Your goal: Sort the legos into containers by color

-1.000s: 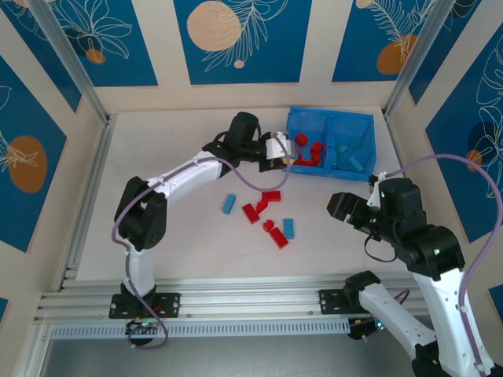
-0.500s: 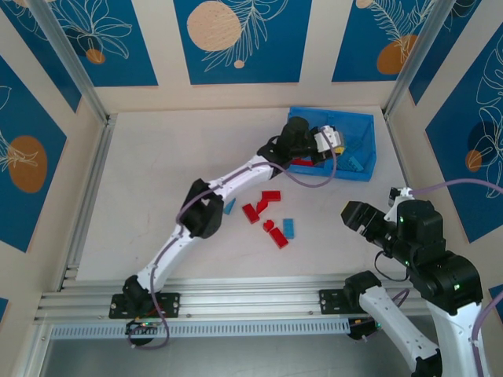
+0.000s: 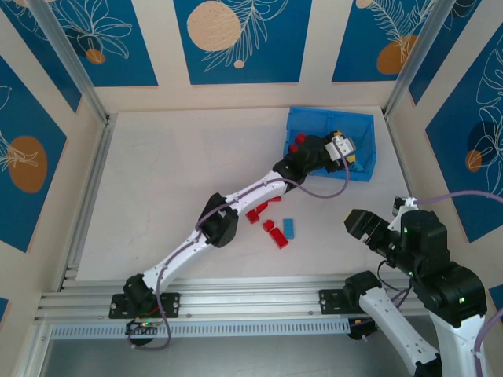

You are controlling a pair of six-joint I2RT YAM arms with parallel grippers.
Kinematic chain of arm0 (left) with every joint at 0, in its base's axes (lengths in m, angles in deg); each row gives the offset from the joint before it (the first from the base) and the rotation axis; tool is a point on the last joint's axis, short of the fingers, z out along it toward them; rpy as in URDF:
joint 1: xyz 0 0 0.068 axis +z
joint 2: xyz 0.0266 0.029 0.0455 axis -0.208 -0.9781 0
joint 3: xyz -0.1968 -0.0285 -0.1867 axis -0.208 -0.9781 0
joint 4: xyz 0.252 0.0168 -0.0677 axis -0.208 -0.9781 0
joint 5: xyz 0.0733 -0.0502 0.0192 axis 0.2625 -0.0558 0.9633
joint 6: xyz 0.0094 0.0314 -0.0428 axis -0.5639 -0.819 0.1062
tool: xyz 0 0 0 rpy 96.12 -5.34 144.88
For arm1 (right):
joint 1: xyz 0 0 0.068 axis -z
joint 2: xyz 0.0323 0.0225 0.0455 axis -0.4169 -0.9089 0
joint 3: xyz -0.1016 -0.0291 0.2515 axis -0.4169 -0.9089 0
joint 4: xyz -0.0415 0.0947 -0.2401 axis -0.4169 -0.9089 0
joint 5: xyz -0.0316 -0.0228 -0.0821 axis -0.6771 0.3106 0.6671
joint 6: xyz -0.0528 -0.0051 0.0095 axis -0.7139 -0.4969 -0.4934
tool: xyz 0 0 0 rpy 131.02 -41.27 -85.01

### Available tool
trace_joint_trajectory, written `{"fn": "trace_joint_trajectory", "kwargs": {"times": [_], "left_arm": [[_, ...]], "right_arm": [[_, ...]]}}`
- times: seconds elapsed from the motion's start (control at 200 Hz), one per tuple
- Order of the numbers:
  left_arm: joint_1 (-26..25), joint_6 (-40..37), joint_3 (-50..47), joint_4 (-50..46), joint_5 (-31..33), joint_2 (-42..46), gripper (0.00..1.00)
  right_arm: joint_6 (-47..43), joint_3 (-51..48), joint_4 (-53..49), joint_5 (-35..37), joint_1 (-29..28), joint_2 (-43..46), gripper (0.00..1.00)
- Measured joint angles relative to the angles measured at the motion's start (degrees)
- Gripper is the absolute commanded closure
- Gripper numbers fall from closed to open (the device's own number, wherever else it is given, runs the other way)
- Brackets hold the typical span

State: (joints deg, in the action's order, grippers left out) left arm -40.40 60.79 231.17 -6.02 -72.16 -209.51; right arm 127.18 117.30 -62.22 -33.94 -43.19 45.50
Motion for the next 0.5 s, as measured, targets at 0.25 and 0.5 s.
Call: {"fn": "trace_joint_trajectory", "kwargs": {"times": [0.25,0.5], "left_arm": [[-0.2,0.9,-8.1,1.8,1.5,5.0,0.16],[-0.2,3.6,-55.2,18.0,1.2,38.9,0.15]], "right_arm": [[0.2,0.0,-0.4,0.0,0.0,0.0,0.21],[0.3,-0.8,0.0,-0.2,0.0,0.0,0.21]]}}
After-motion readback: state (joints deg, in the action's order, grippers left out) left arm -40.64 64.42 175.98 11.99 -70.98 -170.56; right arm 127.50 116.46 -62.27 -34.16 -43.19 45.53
